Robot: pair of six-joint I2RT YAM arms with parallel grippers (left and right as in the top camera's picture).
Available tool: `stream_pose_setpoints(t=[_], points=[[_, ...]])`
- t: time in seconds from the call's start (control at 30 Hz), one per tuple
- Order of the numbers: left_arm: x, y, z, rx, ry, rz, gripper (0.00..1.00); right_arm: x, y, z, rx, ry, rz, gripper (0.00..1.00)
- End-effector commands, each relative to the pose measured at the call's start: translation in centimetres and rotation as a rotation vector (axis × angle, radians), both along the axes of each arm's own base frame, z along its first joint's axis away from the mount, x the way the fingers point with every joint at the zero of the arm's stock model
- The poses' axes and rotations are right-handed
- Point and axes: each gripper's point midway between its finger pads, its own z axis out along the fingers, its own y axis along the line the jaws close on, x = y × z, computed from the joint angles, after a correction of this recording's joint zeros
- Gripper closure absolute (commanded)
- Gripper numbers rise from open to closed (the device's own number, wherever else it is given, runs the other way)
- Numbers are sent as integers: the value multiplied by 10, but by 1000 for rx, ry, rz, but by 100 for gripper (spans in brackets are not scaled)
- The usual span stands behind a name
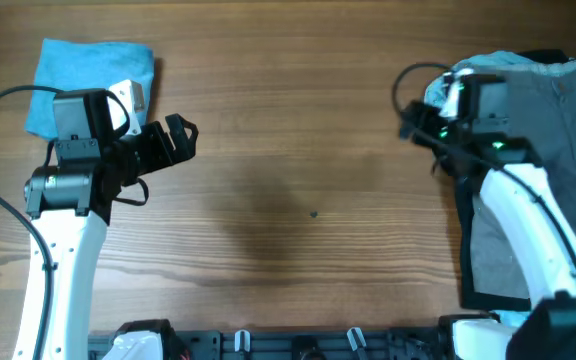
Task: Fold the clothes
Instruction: 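Reach the right gripper to the grey shorts on the right pile and grasp them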
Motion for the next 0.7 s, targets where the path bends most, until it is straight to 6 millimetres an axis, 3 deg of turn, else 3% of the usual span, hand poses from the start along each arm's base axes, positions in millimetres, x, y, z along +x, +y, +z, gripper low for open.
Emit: stream_pose_setpoints(t=[0.0, 0.07, 0.1, 0.2, 0.33, 0.47, 0.6, 0.63, 0.67], points=[[-2, -3, 5, -5, 2, -8, 0, 10, -87, -24, -60, 32, -305, 20], [-2, -3, 5, -5, 5, -7, 0, 13, -125, -39, -25, 32, -412, 24], [-2, -3, 5, -5, 4, -7, 0, 19, -134, -40, 5, 8, -417, 25], [-2, -3, 5, -5, 4, -8, 0, 45, -119, -41, 56, -70, -256, 32], [-2, -3, 5, -5, 5, -8, 0, 45, -125, -80, -25, 9, -294, 33], [-2, -3, 5, -5, 5, -7, 0, 44, -123, -101, -77, 54, -203, 28], [-2, -3, 5, -5, 4, -7, 0, 37, -123, -109, -99, 92, -179, 55], [-2, -3, 5, -5, 4, -7, 0, 36, -127, -110, -116, 98, -195, 82], [-2, -3, 5, -5, 4, -7, 0, 38, -127, -106, -118, 86, -196, 85]])
